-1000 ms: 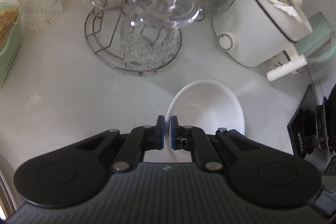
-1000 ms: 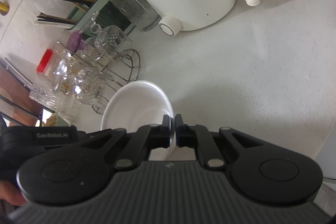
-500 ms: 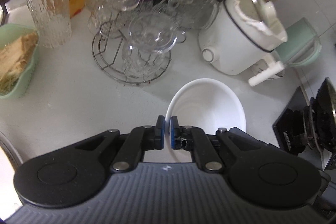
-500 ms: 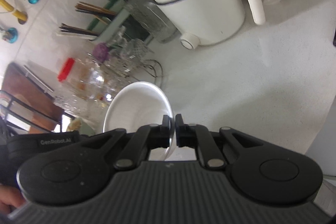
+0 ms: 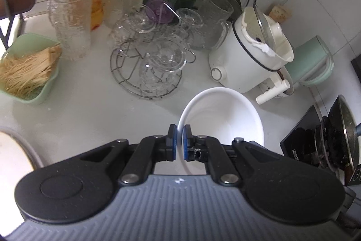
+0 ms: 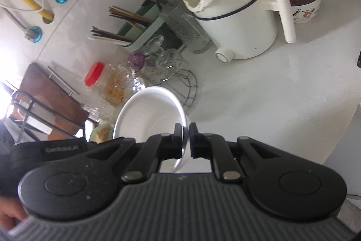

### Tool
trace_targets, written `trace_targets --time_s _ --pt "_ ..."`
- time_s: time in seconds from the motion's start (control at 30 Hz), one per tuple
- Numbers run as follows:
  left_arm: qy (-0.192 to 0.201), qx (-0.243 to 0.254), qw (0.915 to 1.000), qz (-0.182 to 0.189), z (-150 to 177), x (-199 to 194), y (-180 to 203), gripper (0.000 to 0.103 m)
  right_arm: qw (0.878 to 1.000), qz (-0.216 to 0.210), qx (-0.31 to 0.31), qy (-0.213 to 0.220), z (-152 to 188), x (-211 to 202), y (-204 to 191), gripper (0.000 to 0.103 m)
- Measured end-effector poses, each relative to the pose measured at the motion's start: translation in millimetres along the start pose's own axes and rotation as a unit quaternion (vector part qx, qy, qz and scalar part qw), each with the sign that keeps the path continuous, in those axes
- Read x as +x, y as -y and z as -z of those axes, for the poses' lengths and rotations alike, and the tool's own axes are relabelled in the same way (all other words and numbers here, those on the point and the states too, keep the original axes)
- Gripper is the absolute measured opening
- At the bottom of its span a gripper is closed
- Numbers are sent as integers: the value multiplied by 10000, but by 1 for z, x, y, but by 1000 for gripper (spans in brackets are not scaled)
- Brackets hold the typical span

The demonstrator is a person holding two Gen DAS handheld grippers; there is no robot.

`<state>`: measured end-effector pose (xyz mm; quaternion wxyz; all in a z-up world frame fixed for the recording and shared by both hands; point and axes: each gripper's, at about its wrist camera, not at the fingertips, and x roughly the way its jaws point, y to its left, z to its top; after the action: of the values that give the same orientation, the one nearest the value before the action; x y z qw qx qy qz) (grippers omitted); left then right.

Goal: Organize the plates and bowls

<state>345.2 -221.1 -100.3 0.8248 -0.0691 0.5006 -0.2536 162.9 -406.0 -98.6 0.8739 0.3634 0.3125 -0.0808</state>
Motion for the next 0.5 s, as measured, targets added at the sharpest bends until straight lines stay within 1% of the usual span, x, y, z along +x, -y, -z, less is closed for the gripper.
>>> trace_targets --time_s 0.23,0.5 --pt "155 -150 9998 -50 5 -29 -15 7 9994 -233 -220 -160 4 -4 -18 10" --pt "210 -495 9984 -168 15 -49 -45 7 9970 -370 -500 -470 13 8 -41 10"
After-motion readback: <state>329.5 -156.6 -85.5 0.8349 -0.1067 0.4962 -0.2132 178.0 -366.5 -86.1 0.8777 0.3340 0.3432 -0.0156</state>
